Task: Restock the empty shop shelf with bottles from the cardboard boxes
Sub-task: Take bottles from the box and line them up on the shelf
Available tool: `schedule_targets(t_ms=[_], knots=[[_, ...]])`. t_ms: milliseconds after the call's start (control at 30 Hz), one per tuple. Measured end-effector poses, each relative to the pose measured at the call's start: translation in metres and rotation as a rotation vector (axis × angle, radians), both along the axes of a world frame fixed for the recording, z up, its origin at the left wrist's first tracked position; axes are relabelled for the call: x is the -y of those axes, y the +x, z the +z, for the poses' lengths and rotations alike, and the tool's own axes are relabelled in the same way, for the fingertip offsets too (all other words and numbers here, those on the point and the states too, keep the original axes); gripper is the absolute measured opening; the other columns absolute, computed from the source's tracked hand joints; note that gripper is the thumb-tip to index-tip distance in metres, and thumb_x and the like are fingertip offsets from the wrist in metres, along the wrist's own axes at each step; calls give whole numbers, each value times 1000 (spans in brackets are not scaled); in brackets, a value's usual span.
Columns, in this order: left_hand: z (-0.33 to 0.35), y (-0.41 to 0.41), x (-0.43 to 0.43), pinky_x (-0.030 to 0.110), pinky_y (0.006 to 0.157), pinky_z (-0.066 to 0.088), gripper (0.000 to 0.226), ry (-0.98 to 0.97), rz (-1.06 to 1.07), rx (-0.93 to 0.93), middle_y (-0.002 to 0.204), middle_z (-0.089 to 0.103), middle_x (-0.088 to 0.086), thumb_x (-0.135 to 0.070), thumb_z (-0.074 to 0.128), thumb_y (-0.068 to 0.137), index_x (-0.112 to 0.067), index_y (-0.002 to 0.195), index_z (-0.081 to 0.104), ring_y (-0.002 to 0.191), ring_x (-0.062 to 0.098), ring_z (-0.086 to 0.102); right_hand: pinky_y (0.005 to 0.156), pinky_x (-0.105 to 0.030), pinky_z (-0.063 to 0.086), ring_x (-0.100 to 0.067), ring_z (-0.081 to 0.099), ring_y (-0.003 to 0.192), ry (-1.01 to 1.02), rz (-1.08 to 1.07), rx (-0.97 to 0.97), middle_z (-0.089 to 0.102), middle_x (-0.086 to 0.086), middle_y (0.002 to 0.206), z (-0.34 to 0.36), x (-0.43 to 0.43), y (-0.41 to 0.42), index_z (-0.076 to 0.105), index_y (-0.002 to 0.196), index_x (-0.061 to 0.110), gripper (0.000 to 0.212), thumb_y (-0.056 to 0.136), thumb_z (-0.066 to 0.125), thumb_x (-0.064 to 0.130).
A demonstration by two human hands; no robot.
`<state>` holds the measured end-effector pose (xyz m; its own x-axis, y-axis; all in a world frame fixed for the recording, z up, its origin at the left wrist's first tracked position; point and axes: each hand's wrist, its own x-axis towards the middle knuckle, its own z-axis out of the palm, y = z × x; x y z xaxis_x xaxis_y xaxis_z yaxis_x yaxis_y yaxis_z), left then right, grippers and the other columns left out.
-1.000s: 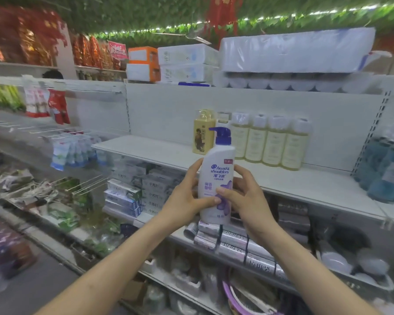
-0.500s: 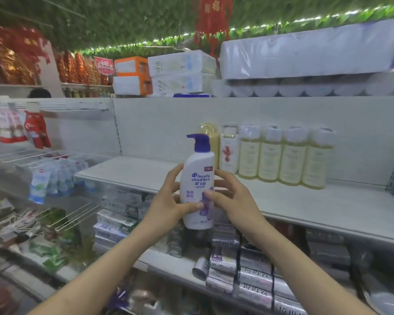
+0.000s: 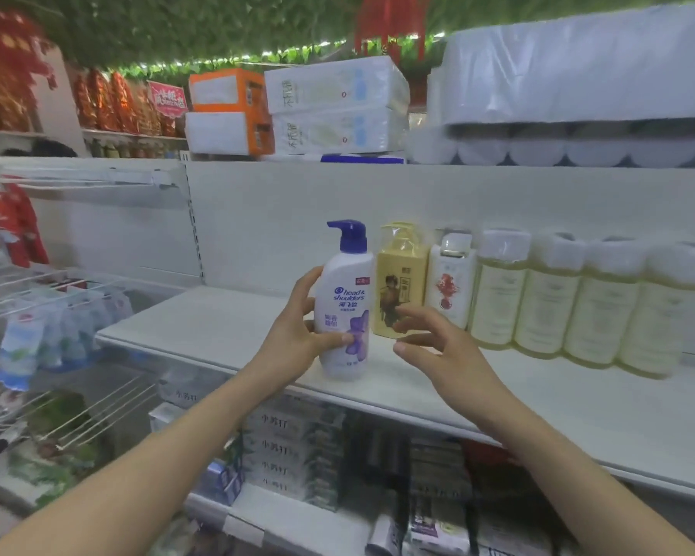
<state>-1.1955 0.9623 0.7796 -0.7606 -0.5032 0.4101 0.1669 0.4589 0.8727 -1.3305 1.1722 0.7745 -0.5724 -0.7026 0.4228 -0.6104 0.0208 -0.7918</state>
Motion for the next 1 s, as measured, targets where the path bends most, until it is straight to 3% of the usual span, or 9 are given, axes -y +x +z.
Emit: schedule_targets(t_ms=[167, 233, 367, 467, 567, 667, 733, 867, 1000], knots=[[-12, -42, 66, 30, 87, 65, 94, -9, -80, 21, 130, 66, -20, -21, 94, 80, -76, 131, 38, 114, 15, 72, 77, -2, 47, 15, 59, 113, 66, -138, -59, 61, 41, 118, -12, 42, -19, 59, 120, 57, 30, 100, 71, 37], [-17, -58, 91, 29, 86, 65, 95, -1, -113, 29, 128, 65, -23, -23, 95, 79, -76, 132, 37, 114, 13, 72, 79, 2, 45, 17, 56, 114, 90, -193, -97, 61, 37, 118, -15, 58, -23, 59, 118, 55, 30, 100, 71, 34], [-22, -88, 127, 21, 77, 63, 97, 9, -205, 10, 122, 68, -29, -30, 97, 77, -70, 141, 36, 113, 3, 71, 88, 2, 40, 15, 53, 115, 178, -280, -301, 54, 29, 125, -15, 86, -26, 59, 135, 43, 38, 101, 70, 30], [-24, -109, 143, 15, 77, 60, 100, 16, -261, 1, 123, 70, -25, -34, 97, 75, -68, 145, 35, 111, 2, 72, 96, -11, 44, 4, 54, 114, 245, -333, -449, 52, 19, 135, -17, 101, -27, 59, 141, 36, 40, 102, 68, 29], [-24, -128, 150, 17, 84, 60, 100, -8, -316, -11, 127, 71, -21, -31, 96, 78, -65, 149, 34, 116, 5, 71, 103, -34, 52, -13, 49, 132, 309, -396, -558, 51, 7, 146, -18, 110, -27, 60, 145, 27, 44, 102, 68, 25], [-25, -144, 149, 14, 84, 57, 101, -55, -327, -34, 130, 69, -23, -24, 94, 82, -57, 154, 32, 115, 0, 70, 102, -44, 54, -26, 52, 132, 398, -472, -702, 54, -2, 145, -19, 114, -25, 63, 144, 18, 49, 96, 73, 21], [-26, -150, 149, 18, 86, 58, 105, -118, -313, -44, 131, 67, -21, -21, 94, 80, -55, 156, 29, 114, 1, 70, 100, -49, 55, -30, 55, 129, 429, -489, -761, 56, -5, 145, -21, 113, -25, 65, 141, 15, 52, 91, 77, 18], [-28, -153, 153, 51, 98, 59, 123, -274, -251, -3, 138, 59, -8, -25, 95, 74, -63, 158, 14, 121, 15, 66, 100, -50, 54, -30, 54, 131, 433, -491, -807, 54, -5, 148, -24, 111, -28, 65, 139, 15, 54, 87, 78, 15], [-29, -158, 153, 53, 98, 58, 125, -321, -192, 31, 137, 59, -3, -31, 95, 76, -61, 160, 7, 119, 20, 66, 99, -46, 55, -28, 55, 131, 407, -493, -821, 55, -3, 147, -25, 110, -29, 62, 144, 15, 60, 86, 79, 13]])
